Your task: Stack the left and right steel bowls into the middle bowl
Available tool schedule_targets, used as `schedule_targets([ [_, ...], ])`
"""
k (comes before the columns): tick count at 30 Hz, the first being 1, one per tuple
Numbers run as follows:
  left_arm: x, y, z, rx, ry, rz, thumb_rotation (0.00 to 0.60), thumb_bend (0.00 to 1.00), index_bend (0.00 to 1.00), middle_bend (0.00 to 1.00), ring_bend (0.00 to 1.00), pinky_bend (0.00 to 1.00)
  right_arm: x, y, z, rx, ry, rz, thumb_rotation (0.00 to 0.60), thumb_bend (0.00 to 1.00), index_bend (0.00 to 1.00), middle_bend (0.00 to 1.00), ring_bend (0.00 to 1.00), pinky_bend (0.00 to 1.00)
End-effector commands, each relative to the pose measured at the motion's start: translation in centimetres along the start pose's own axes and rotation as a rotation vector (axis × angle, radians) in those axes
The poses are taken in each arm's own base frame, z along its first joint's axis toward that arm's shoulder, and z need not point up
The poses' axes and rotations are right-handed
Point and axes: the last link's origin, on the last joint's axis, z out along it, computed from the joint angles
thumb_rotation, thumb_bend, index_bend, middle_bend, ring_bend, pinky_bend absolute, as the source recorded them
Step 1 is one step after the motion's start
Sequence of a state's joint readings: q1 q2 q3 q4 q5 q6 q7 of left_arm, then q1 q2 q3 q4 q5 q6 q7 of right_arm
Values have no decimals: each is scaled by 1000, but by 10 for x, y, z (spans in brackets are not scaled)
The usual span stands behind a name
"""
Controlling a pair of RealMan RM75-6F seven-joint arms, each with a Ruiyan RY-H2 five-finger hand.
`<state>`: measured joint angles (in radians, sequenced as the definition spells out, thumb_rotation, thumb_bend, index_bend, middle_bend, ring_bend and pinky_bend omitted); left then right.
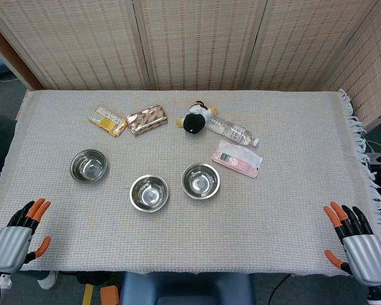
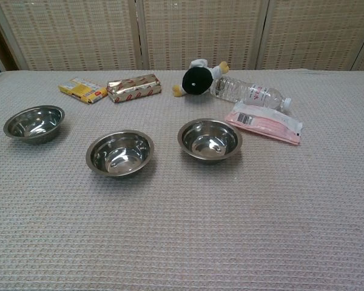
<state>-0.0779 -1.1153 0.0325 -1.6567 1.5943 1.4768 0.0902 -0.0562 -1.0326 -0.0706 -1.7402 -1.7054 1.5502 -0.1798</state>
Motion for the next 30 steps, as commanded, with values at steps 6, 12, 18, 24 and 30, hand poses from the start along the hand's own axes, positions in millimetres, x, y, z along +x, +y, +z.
schedule_targets([
  [6, -8, 10, 9, -33, 39, 8, 600, 393, 0, 38, 74, 266, -3, 0, 7, -6, -5, 2, 600, 109, 0, 0, 0, 0],
  [12, -30, 31, 57, -117, 54, 49, 600, 393, 0, 585, 587, 769, -5, 1, 15, -36, 8, -18, 600, 109, 0, 0, 0, 0],
  [18, -50, 38, 112, -157, 101, 81, 600, 391, 46, 870, 865, 977, -10, 1, 20, -72, -6, -50, 600, 109, 0, 0, 0, 0],
  [24, -77, 39, 154, -144, 54, 157, 600, 391, 108, 967, 941, 1000, -17, -2, 24, -90, -26, -85, 600, 109, 0, 0, 0, 0],
  [30, -96, 31, 185, -105, 8, 187, 600, 389, 194, 1000, 989, 1000, -20, 0, 26, -125, -49, -108, 600, 109, 0, 0, 0, 0],
])
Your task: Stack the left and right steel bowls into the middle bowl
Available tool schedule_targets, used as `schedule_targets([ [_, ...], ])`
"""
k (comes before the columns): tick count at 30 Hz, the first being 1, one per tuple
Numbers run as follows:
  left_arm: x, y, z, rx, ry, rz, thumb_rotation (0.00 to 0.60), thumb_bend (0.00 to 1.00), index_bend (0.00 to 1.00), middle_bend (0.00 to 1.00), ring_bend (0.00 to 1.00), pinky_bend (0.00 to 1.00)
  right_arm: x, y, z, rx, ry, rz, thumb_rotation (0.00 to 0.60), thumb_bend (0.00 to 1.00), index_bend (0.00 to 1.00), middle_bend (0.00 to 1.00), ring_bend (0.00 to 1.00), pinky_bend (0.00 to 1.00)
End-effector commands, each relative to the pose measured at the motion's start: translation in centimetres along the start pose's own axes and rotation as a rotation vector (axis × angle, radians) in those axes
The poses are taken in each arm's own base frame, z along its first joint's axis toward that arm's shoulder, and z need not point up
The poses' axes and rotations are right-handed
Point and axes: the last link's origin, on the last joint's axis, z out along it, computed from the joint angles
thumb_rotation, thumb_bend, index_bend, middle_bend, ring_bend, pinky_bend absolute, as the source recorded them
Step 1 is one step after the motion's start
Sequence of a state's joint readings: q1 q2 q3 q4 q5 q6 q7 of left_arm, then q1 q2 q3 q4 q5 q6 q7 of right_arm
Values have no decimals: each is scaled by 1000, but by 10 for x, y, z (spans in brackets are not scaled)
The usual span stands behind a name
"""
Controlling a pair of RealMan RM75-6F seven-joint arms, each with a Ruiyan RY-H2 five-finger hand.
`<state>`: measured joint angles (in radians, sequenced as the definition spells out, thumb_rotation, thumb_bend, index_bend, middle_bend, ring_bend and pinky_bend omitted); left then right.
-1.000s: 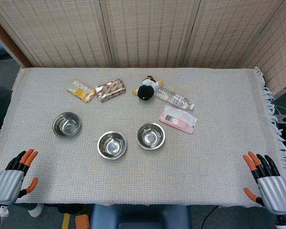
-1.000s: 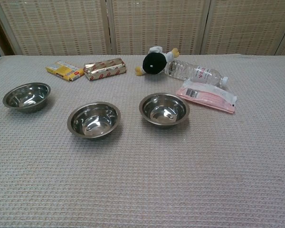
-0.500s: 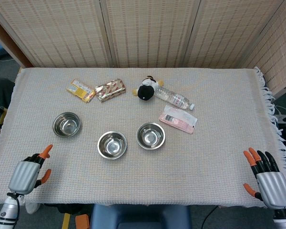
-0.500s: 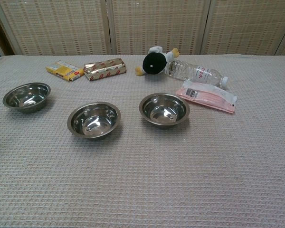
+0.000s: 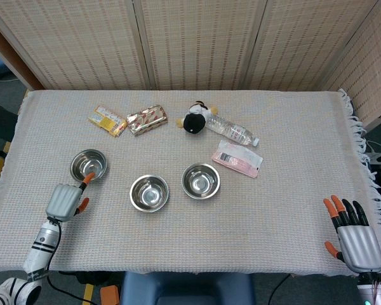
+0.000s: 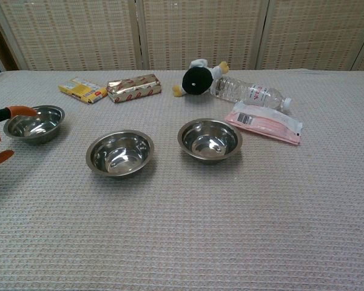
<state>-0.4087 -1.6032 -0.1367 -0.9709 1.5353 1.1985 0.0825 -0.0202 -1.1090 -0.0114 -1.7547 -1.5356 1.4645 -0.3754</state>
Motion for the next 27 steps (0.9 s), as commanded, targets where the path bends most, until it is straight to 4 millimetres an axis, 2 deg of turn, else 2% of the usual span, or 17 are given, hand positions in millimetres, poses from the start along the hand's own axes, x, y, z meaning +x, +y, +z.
schedule_targets([
  [1, -16, 3, 27, 21, -33, -13, 600, 389, 200, 1000, 991, 1000, -1, 1, 2, -22, -7, -8, 600, 109, 0, 0, 0, 0],
  [10, -28, -5, 46, 42, -32, 36, 600, 396, 323, 1000, 1000, 1000, -3, 0, 1, -30, -24, -20, 600, 109, 0, 0, 0, 0],
  [14, -25, -4, 48, 40, 32, 18, 600, 523, 537, 1000, 1000, 1000, -2, 0, 0, -29, -22, -20, 600, 109, 0, 0, 0, 0],
  [17, -24, -3, 48, 41, 58, 16, 600, 600, 636, 1000, 1000, 1000, -2, 0, -1, -29, -23, -19, 600, 109, 0, 0, 0, 0],
  [19, -17, 2, 46, 24, 131, -3, 600, 689, 728, 1000, 1000, 1000, -2, 0, -1, -25, -28, -18, 600, 109, 0, 0, 0, 0],
  [21, -11, 7, 41, -8, 194, -20, 600, 717, 753, 1000, 1000, 1000, -3, -1, -1, -23, -32, -17, 600, 109, 0, 0, 0, 0],
  [27, 12, 33, 28, -112, 370, -80, 600, 713, 768, 1000, 1000, 1000, -3, -2, -3, -11, -40, -11, 600, 109, 0, 0, 0, 0],
])
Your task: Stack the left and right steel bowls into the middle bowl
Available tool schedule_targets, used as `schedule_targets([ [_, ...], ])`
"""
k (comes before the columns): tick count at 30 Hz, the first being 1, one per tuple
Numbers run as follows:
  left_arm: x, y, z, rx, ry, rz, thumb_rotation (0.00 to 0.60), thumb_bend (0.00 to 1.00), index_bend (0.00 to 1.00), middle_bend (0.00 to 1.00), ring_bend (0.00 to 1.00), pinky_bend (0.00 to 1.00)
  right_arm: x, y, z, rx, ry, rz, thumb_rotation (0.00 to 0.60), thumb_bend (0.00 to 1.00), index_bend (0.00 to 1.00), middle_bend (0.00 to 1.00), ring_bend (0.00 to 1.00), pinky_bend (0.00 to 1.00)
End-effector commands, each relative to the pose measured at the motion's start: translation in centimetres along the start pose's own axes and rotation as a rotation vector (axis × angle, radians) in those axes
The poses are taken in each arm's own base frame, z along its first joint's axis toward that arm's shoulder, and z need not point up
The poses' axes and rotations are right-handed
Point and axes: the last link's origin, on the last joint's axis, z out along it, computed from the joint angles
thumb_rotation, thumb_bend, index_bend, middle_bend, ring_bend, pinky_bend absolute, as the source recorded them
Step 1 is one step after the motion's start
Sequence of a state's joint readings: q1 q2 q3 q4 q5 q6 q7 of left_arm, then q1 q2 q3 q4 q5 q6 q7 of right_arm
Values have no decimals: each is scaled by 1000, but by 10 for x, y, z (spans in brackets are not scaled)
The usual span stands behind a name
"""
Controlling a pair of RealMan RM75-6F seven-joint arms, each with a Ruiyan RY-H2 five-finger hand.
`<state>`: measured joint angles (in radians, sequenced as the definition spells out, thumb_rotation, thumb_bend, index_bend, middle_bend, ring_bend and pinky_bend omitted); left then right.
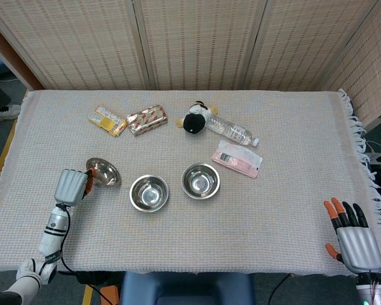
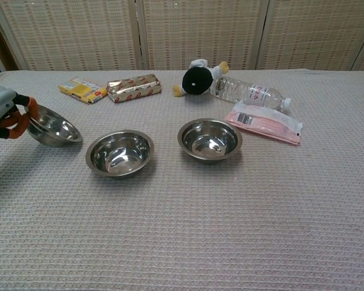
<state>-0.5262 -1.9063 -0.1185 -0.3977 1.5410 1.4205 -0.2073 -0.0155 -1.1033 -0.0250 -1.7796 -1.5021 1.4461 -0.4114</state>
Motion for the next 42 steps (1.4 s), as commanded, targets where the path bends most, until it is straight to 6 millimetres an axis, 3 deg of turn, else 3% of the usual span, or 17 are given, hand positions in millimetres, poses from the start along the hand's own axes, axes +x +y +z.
schedule_targets([
  [1, 19, 28, -8, -89, 140, -85, 600, 713, 769, 1000, 1000, 1000, 1, 0, -1, 6, 1, 4, 600, 109, 0, 0, 0, 0],
  [6, 45, 59, -16, -163, 283, -119, 600, 723, 777, 1000, 1000, 1000, 2, -1, -5, 21, -1, 10, 600, 110, 0, 0, 0, 0],
  [12, 54, 84, -21, -162, 308, -158, 600, 734, 780, 1000, 1000, 1000, 4, -1, -9, 34, 9, 15, 600, 109, 0, 0, 0, 0],
  [19, 32, 121, -18, -163, 258, -159, 600, 736, 779, 1000, 1000, 1000, 5, -3, -12, 50, 5, 17, 600, 109, 0, 0, 0, 0],
  [29, 2, 137, -9, -147, 191, -146, 600, 736, 753, 1000, 1000, 1000, 11, 2, -13, 38, 26, 35, 600, 109, 0, 0, 0, 0],
  [32, -5, 137, -11, -152, 156, -139, 600, 719, 667, 1000, 1000, 1000, 11, 2, -13, 34, 27, 34, 600, 109, 0, 0, 0, 0],
  [37, -16, 138, -16, -170, 89, -80, 600, 548, 271, 1000, 1000, 1000, 10, 1, -13, 31, 24, 31, 600, 109, 0, 0, 0, 0],
  [39, -17, 138, -16, -168, 73, -82, 600, 521, 147, 1000, 1000, 1000, 9, 1, -13, 32, 23, 30, 600, 109, 0, 0, 0, 0],
  [42, -16, 137, -18, -161, 50, -98, 600, 492, 42, 1000, 1000, 1000, 10, 1, -13, 30, 25, 30, 600, 109, 0, 0, 0, 0],
])
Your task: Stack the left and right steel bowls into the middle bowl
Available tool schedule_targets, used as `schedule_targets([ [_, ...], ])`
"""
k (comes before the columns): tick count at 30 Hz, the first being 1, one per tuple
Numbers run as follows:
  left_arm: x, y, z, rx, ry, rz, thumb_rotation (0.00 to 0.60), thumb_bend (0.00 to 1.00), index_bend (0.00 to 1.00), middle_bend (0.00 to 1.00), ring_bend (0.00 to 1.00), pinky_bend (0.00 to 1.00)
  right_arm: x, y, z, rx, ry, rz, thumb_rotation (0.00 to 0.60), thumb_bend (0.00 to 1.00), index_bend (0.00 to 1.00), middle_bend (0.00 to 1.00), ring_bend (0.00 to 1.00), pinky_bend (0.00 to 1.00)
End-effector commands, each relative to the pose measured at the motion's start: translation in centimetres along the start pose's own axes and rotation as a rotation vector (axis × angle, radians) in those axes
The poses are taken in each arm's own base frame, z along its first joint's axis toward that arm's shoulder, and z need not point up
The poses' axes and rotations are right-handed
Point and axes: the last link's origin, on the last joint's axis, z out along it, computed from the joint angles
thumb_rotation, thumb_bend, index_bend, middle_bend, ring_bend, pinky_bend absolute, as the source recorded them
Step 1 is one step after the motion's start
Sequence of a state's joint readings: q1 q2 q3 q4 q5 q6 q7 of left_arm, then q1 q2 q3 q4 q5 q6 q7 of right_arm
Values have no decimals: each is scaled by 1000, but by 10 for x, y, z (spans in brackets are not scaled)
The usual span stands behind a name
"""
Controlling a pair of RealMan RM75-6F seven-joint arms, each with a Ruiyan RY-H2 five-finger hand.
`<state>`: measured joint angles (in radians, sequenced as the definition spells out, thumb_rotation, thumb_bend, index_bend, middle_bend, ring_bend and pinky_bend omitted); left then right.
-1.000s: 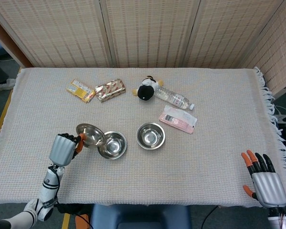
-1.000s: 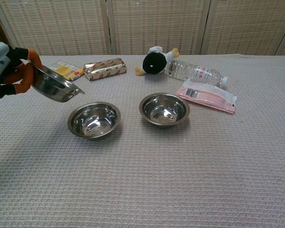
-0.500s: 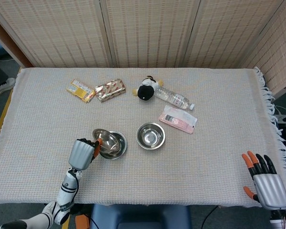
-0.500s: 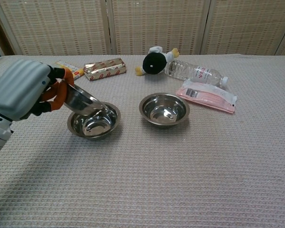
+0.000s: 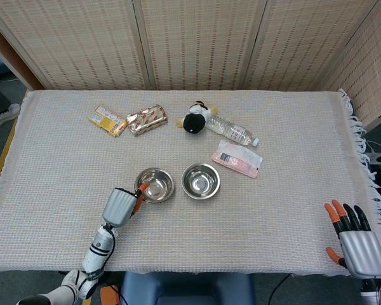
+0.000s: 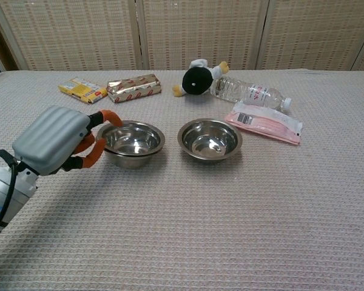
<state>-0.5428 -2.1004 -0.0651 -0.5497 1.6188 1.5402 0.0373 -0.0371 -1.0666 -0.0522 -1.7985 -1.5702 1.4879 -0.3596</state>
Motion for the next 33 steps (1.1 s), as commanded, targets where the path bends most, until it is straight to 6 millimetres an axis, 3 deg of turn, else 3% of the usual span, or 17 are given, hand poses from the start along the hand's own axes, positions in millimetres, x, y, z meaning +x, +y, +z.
schedule_targets([
  [1, 0, -1, -4, 9, -37, -9, 600, 487, 34, 1000, 1000, 1000, 0, 0, 0, -1, 2, 2, 600, 109, 0, 0, 0, 0],
  [7, 14, -6, -16, 14, -70, -33, 600, 470, 0, 1000, 1000, 1000, 1, 0, -1, 5, 8, 3, 600, 109, 0, 0, 0, 0],
  [11, 40, -22, -43, 16, -109, -64, 600, 448, 0, 949, 960, 1000, -4, -6, 8, 42, 20, -2, 600, 109, 0, 0, 0, 0],
  [13, 58, -42, -69, 43, -168, -38, 600, 436, 0, 752, 772, 931, -11, -12, 20, 73, 43, -12, 600, 109, 0, 0, 0, 0],
  [15, 77, -65, -98, 99, -265, 1, 600, 416, 0, 416, 429, 706, -17, -24, 38, 118, 61, -13, 600, 110, 5, 0, 0, 0],
  [17, 93, -81, -117, 161, -318, -5, 600, 408, 0, 207, 215, 517, -21, -39, 57, 164, 86, -10, 600, 109, 46, 0, 0, 0],
  [18, 102, -90, -128, 202, -339, -29, 600, 408, 0, 160, 162, 444, -24, -50, 71, 193, 96, -11, 600, 110, 97, 0, 0, 0],
  [21, 118, -110, -143, 288, -344, -60, 600, 407, 0, 146, 121, 363, -34, -83, 103, 266, 104, -9, 600, 152, 192, 0, 0, 0],
  [27, 133, -125, -144, 336, -322, -67, 600, 405, 0, 144, 95, 338, -56, -162, 152, 382, 135, 22, 600, 226, 346, 0, 0, 0],
  [33, 139, -135, -145, 394, -312, -44, 600, 407, 0, 134, 90, 338, -72, -226, 185, 400, 213, -12, 600, 226, 383, 0, 0, 0],
])
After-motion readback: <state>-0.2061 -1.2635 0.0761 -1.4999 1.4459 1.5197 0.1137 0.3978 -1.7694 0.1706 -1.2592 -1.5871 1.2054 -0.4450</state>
